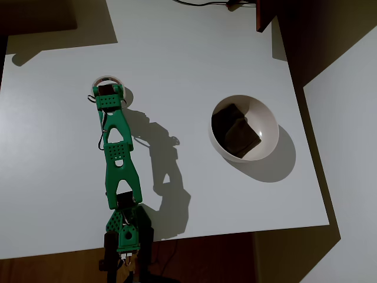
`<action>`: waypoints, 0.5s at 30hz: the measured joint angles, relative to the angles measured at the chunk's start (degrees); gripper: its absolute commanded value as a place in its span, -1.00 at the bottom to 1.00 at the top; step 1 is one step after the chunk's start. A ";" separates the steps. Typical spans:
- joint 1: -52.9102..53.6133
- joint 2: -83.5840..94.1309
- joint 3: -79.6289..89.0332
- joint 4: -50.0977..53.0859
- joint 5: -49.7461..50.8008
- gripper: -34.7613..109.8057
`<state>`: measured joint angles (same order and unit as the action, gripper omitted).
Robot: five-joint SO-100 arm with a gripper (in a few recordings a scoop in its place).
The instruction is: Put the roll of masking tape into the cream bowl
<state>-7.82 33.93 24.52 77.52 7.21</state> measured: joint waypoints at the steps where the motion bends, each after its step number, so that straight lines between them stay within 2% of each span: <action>1: 0.00 0.00 0.00 0.00 -0.09 -0.64; 8: 0.00 1.41 -0.97 2.81 0.53 -0.64; 15: -0.44 11.07 -0.97 6.94 1.49 -0.64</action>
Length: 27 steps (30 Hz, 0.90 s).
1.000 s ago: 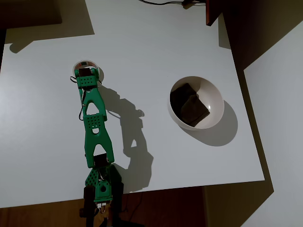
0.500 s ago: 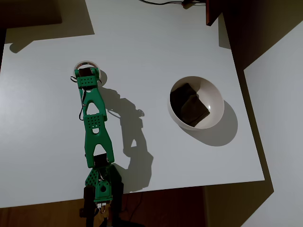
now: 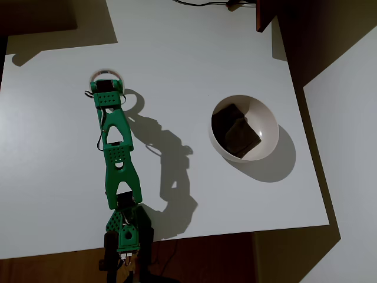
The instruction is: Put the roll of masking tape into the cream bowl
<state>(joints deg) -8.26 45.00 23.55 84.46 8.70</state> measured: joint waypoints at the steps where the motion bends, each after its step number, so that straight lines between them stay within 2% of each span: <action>1: -0.26 1.41 0.00 0.70 0.00 -0.64; 17: -0.18 27.42 -0.09 11.78 3.78 -0.64; 27: 7.65 41.92 -1.32 15.91 2.90 -0.64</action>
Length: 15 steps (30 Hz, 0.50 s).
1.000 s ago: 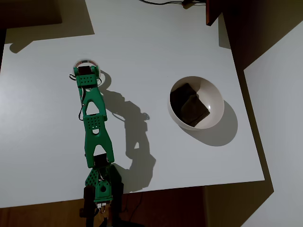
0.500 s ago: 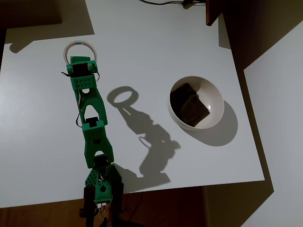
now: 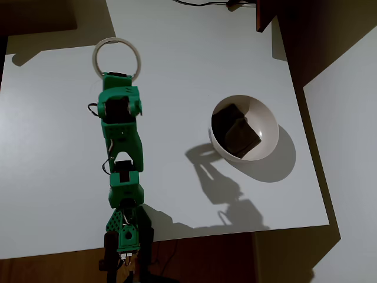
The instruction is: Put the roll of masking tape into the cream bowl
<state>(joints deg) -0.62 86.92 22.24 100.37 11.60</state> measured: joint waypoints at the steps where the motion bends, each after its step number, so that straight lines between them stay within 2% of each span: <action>1: 1.23 0.97 -0.35 0.18 -0.53 -0.64; 15: 25.93 3.96 -0.62 -0.88 -6.06 -0.64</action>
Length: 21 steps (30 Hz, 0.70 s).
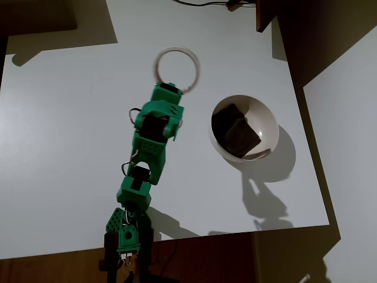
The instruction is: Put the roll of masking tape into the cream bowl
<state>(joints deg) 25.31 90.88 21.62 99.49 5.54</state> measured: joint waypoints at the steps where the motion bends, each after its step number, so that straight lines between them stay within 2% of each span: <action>1: 1.85 -0.53 0.00 -0.44 -0.09 -0.64; 12: 19.34 -13.01 -0.35 -8.26 -1.85 -0.64; 21: 25.66 -22.94 -0.35 -18.02 -3.52 -0.64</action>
<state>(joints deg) 50.98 67.94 21.27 81.47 2.02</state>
